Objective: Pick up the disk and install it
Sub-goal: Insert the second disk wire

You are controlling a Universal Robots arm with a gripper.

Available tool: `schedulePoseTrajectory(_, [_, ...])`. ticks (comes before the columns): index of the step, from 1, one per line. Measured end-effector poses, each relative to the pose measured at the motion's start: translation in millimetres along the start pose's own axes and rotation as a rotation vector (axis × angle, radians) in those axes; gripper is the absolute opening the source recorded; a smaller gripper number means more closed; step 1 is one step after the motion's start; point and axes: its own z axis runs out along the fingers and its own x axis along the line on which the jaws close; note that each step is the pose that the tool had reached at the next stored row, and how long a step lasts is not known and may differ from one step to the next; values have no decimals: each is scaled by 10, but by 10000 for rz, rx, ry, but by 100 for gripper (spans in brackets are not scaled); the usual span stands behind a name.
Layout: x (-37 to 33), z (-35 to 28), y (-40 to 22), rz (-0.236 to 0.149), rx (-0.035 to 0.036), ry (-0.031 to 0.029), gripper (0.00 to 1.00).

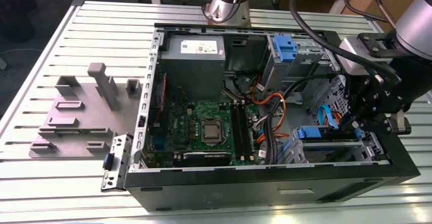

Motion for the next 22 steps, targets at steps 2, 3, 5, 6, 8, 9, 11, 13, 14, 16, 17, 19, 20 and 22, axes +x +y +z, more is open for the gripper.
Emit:
schedulePoseTrajectory(2, [-1, 6, 0, 62, -1, 3, 16])
schedulePoseTrajectory(3, [-1, 12, 0, 85, -2, 5, 16])
schedulePoseTrajectory(5, [-1, 23, 1, 114, -2, 5, 16])
schedulePoseTrajectory(6, [-1, 24, 1, 123, -3, 7, 16])
schedulePoseTrajectory(8, [-1, 24, 0, 123, -2, 8, 16])
schedulePoseTrajectory(9, [-1, 26, 1, 123, -2, 5, 16])
schedulePoseTrajectory(11, [-1, 40, 1, 124, -2, -4, 16])
schedulePoseTrajectory(13, [-1, 43, 1, 124, -2, 2, 16])
schedulePoseTrajectory(14, [-1, 43, 1, 123, -2, 2, 16])
schedulePoseTrajectory(16, [-1, 46, 1, 123, -2, 0, 16])
schedulePoseTrajectory(17, [-2, 52, 3, 123, -2, 1, 16])
schedulePoseTrajectory(19, [-1, 57, 6, 123, -3, 4, 16])
schedulePoseTrajectory(20, [-1, 57, 6, 123, -3, 4, 16])
schedulePoseTrajectory(22, [-2, 60, 6, 123, -2, 0, 16])
